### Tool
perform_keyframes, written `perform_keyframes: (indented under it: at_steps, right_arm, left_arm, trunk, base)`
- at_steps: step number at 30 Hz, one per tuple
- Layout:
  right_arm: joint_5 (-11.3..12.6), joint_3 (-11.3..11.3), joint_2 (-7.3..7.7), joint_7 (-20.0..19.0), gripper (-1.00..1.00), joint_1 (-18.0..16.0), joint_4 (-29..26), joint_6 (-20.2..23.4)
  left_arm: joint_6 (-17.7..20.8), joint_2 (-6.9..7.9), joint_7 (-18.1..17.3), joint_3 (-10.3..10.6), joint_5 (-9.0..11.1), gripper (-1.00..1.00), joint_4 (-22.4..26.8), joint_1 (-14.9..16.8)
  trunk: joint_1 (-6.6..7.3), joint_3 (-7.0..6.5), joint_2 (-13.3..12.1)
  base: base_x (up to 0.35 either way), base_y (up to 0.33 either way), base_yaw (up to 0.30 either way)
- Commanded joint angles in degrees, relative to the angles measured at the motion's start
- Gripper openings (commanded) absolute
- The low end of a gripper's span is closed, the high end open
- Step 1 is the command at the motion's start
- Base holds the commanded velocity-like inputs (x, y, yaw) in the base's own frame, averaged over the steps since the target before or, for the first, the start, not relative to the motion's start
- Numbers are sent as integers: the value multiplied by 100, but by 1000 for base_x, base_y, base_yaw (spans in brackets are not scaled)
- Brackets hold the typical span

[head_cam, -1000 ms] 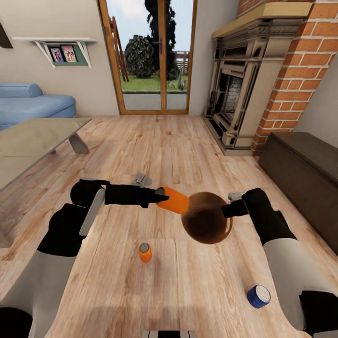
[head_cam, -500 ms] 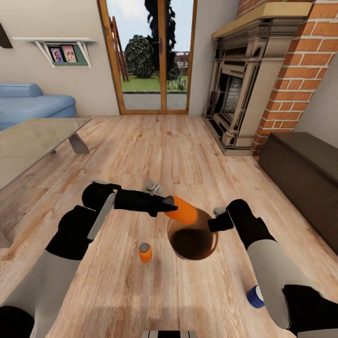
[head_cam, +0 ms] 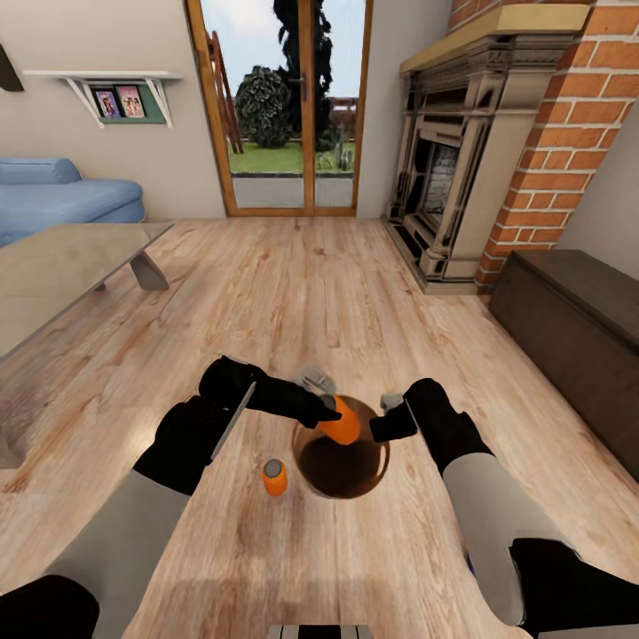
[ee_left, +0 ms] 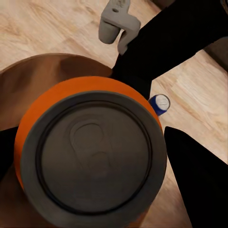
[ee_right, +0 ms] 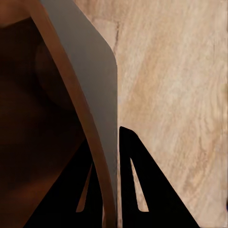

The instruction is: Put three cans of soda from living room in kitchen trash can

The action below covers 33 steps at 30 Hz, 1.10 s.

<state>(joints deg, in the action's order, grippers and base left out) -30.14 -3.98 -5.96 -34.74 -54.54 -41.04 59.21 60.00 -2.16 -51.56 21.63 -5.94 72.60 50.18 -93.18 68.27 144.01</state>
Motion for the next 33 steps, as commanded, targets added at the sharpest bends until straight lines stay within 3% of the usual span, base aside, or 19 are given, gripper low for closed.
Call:
perform_keyframes:
  at_steps: [1, 5, 9, 17, 22, 27, 33]
  right_arm:
    - [308, -10, -17, -51, -100, -3, -1, 79]
    - [300, -13, -104, -51, -100, -8, -8, 79]
    - [299, -10, -139, -51, -100, -11, -9, 79]
    - [298, -6, -230, -51, -100, -12, -12, 79]
    - [242, -9, -249, -51, -100, -9, -19, 79]
    - [137, -13, -266, -51, -100, -9, -34, 79]
    - [100, -15, -278, -51, -100, -7, -43, 79]
  left_arm:
    - [0, -34, 2, 0, -40, -100, -41, 0]
    - [0, -228, 85, 1, -320, -100, -366, -2]
    - [0, -286, 214, 12, -407, -100, -506, -6]
    - [0, -403, 743, 69, -442, -100, -904, -10]
    - [0, -425, 1300, 548, -433, -100, -1040, -16]
    - [0, -458, 1426, 632, -438, -100, -1196, -17]
    - [0, -490, 1845, 671, -430, -100, -1351, -36]
  trunk:
    - [1, -1, 1]
    - [1, -1, 1]
    - [1, -1, 1]
    - [1, -1, 1]
    - [1, -1, 1]
    - [1, -1, 1]
    - [1, -1, 1]
  base:
    - [0, 0, 0]
    - [0, 0, 0]
    - [0, 0, 0]
    - [0, 0, 0]
    - [0, 0, 0]
    - [0, 0, 0]
    - [0, 0, 0]
